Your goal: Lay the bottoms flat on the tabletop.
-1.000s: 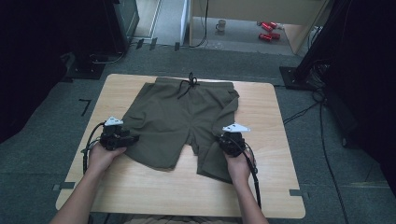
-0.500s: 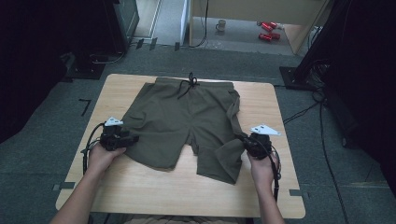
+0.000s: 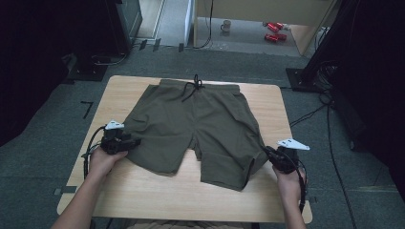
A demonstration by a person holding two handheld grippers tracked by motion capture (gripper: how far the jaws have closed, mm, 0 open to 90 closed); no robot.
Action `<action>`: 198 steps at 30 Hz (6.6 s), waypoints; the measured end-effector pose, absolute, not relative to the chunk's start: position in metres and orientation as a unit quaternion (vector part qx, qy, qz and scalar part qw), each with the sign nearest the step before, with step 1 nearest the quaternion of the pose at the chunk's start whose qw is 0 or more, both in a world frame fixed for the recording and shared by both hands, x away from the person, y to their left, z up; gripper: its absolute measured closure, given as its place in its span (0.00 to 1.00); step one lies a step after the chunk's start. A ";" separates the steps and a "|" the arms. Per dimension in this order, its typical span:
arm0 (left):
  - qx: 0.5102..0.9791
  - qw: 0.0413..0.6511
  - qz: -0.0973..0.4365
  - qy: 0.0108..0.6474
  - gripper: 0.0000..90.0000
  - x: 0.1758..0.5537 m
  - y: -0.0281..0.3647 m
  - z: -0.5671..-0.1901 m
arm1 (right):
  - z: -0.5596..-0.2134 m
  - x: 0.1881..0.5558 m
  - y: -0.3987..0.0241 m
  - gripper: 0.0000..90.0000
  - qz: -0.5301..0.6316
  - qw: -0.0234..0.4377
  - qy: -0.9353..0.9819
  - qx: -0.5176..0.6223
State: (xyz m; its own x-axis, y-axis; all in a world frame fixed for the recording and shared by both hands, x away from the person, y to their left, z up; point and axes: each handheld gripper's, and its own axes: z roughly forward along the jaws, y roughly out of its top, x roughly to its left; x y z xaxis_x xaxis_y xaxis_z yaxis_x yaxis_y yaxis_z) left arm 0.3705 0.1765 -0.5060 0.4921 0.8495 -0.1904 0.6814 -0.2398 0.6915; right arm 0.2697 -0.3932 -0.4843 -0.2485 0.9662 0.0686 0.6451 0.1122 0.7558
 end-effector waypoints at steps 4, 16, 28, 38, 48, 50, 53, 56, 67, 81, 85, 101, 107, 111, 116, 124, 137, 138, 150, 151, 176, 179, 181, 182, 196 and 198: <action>0.779 0.374 0.113 0.491 0.48 0.370 0.177 -0.506 | -0.495 0.268 -0.409 0.95 0.354 0.214 0.705 0.576; 0.779 0.373 0.118 0.490 0.48 0.369 0.176 -0.506 | -0.501 0.262 -0.428 0.88 0.363 0.212 0.685 0.595; 0.775 0.393 0.145 0.473 0.47 0.352 0.188 -0.488 | -0.488 0.260 -0.392 0.79 0.387 0.213 0.703 0.557; 0.777 0.399 0.164 0.459 0.44 0.326 0.216 -0.480 | -0.474 0.261 -0.334 0.73 0.420 0.197 0.732 0.498; 0.769 0.399 0.161 0.473 0.42 0.326 0.239 -0.487 | -0.474 0.265 -0.281 0.72 0.428 0.177 0.764 0.450; 0.777 0.400 0.159 0.460 0.42 0.324 0.233 -0.487 | -0.476 0.265 -0.269 0.71 0.431 0.171 0.770 0.439; 0.786 0.396 0.159 0.447 0.41 0.322 0.225 -0.488 | -0.481 0.268 -0.244 0.70 0.441 0.152 0.778 0.422; 0.789 0.389 0.160 0.448 0.41 0.324 0.225 -0.494 | -0.484 0.268 -0.228 0.69 0.444 0.143 0.785 0.407; 0.802 0.365 0.164 0.443 0.44 0.336 0.223 -0.512 | -0.485 0.271 -0.179 0.65 0.459 0.113 0.803 0.363; 0.804 0.369 0.150 0.442 0.82 0.329 0.221 -0.510 | -0.510 0.271 -0.108 0.53 0.449 0.065 0.835 0.311; 0.808 0.366 0.144 0.438 0.90 0.328 0.219 -0.509 | -0.515 0.270 -0.104 0.54 0.439 0.065 0.842 0.306; 0.803 0.408 0.107 0.422 1.00 0.319 0.221 -0.468 | -0.488 0.272 -0.121 0.97 0.432 0.075 0.854 0.281; 0.801 0.421 0.106 0.413 1.00 0.342 0.204 -0.445 | -0.453 0.300 -0.147 0.97 0.464 0.076 0.829 0.303; 0.795 0.422 0.090 0.426 1.00 0.368 0.195 -0.444 | -0.452 0.325 -0.158 0.96 0.459 0.066 0.824 0.325; 0.799 0.408 0.091 0.431 1.00 0.393 0.181 -0.452 | -0.470 0.356 -0.169 0.96 0.438 0.051 0.819 0.368; 0.798 0.395 0.089 0.447 0.99 0.420 0.169 -0.473 | -0.490 0.375 -0.173 0.92 0.420 0.049 0.820 0.386; 0.786 0.419 0.096 0.445 0.69 0.425 0.166 -0.467 | -0.490 0.379 -0.178 0.70 0.422 0.082 0.811 0.398; 0.784 0.423 0.097 0.444 0.69 0.423 0.167 -0.465 | -0.486 0.377 -0.178 0.68 0.428 0.084 0.808 0.397; 0.773 0.434 0.120 0.447 0.56 0.395 0.193 -0.447 | -0.460 0.347 -0.169 0.67 0.454 0.081 0.808 0.366; 0.774 0.432 0.125 0.446 0.56 0.392 0.195 -0.448 | -0.461 0.345 -0.168 0.67 0.454 0.079 0.809 0.364; 0.779 0.386 0.141 0.474 0.72 0.388 0.198 -0.494 | -0.501 0.338 -0.147 0.91 0.383 0.108 0.850 0.346; 0.773 0.403 0.133 0.471 0.93 0.386 0.199 -0.490 | -0.497 0.336 -0.146 0.95 0.384 0.104 0.849 0.347; 0.774 0.406 0.128 0.468 0.98 0.384 0.201 -0.487 | -0.493 0.334 -0.148 0.95 0.389 0.102 0.849 0.344; 0.774 0.407 0.127 0.467 0.99 0.383 0.203 -0.484 | -0.491 0.333 -0.149 0.95 0.392 0.101 0.848 0.342; 0.769 0.430 0.107 0.460 0.99 0.333 0.245 -0.451 | -0.469 0.289 -0.140 0.96 0.435 0.057 0.848 0.298; 0.766 0.434 0.103 0.463 0.99 0.325 0.251 -0.452 | -0.470 0.286 -0.138 0.96 0.435 0.055 0.849 0.294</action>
